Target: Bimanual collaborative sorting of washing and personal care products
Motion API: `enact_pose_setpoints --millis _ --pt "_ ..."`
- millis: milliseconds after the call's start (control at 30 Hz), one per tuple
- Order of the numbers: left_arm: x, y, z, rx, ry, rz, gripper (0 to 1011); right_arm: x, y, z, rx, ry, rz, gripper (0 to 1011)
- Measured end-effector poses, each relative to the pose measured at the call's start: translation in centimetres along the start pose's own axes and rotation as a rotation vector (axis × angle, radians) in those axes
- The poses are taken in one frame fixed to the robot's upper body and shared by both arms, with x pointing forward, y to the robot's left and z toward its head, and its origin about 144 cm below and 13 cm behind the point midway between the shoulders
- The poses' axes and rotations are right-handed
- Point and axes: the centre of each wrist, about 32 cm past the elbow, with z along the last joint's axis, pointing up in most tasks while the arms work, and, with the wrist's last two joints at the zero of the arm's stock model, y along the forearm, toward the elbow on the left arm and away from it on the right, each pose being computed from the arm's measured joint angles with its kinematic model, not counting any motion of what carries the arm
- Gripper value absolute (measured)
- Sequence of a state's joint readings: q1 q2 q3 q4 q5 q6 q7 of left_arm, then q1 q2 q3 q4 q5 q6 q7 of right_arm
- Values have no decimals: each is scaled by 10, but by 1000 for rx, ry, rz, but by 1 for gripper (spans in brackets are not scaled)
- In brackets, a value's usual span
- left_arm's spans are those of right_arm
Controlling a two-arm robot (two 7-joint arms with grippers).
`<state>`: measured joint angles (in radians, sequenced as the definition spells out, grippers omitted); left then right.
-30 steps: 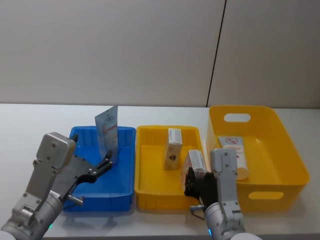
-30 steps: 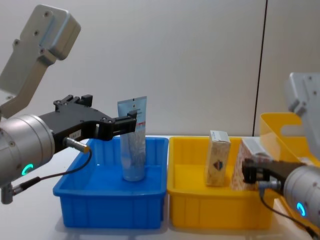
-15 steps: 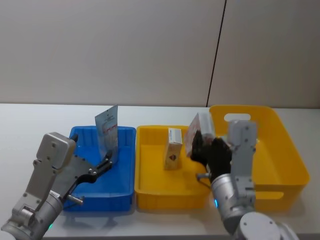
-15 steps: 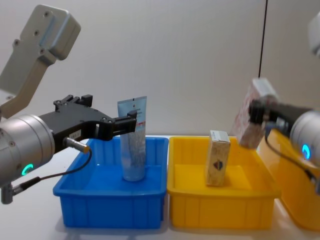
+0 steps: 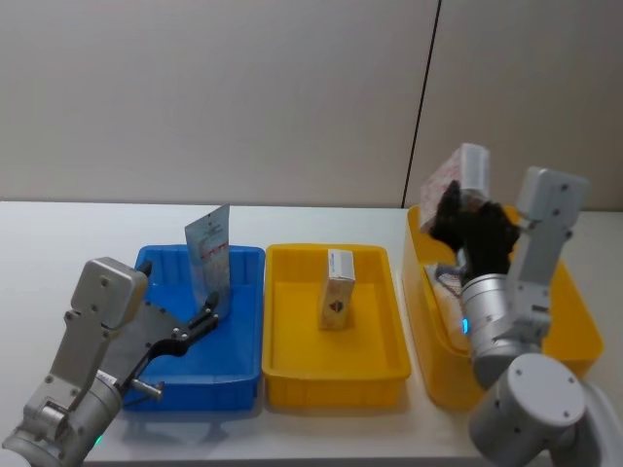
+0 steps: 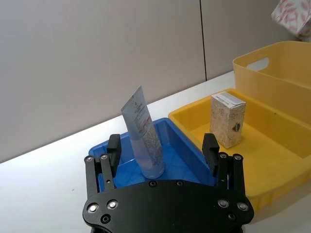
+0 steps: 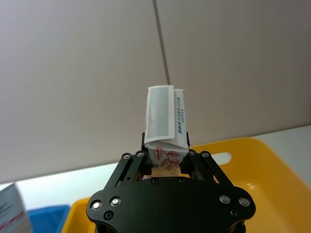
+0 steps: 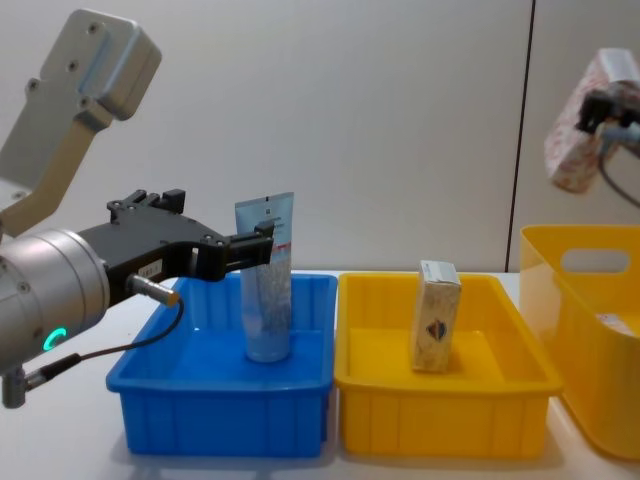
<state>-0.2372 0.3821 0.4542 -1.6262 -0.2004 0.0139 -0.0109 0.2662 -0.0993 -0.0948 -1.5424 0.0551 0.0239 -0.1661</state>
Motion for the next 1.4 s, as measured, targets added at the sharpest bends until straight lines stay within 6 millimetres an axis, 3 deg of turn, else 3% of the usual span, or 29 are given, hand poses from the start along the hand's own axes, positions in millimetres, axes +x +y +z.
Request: enact_pose_setpoints --millis 567,1400 --pt "0 0 0 0 0 0 1001 33 20 30 -82 -67 -206 278" --pt "0 0 0 0 0 0 1001 64 29 35 -396 -237 -278 278"
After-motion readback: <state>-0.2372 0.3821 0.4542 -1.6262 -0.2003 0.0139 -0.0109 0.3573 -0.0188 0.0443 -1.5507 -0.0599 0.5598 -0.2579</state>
